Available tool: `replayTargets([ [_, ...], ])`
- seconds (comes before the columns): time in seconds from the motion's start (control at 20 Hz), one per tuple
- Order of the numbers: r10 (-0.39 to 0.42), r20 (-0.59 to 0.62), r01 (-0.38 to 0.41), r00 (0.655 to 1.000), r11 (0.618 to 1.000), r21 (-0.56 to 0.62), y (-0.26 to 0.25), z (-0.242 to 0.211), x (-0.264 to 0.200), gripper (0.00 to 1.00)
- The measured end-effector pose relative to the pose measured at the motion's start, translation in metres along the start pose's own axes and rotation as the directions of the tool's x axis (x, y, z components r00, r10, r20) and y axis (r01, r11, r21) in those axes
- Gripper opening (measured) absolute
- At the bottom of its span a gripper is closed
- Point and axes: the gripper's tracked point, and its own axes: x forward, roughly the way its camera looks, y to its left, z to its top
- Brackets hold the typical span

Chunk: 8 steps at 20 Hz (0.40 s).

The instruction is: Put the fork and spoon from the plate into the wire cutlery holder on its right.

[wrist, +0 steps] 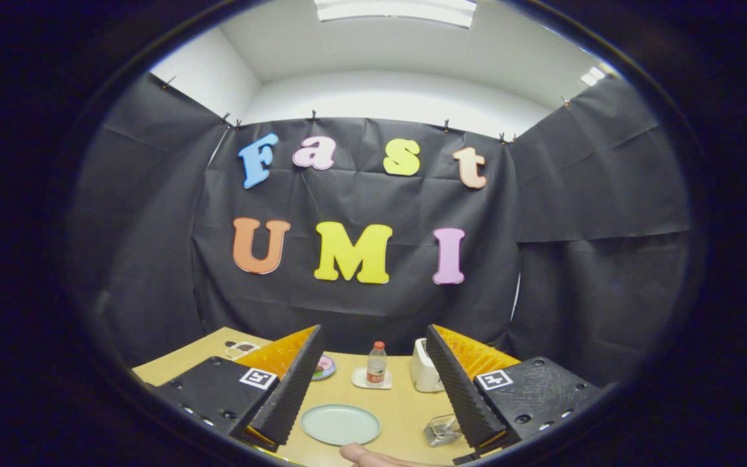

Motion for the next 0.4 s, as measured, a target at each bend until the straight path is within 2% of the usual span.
replayTargets([
  [0.4,0.048,-0.076,-0.049,0.996,0.999,-0.008,0.011,-0.019,0.010,0.96],
])
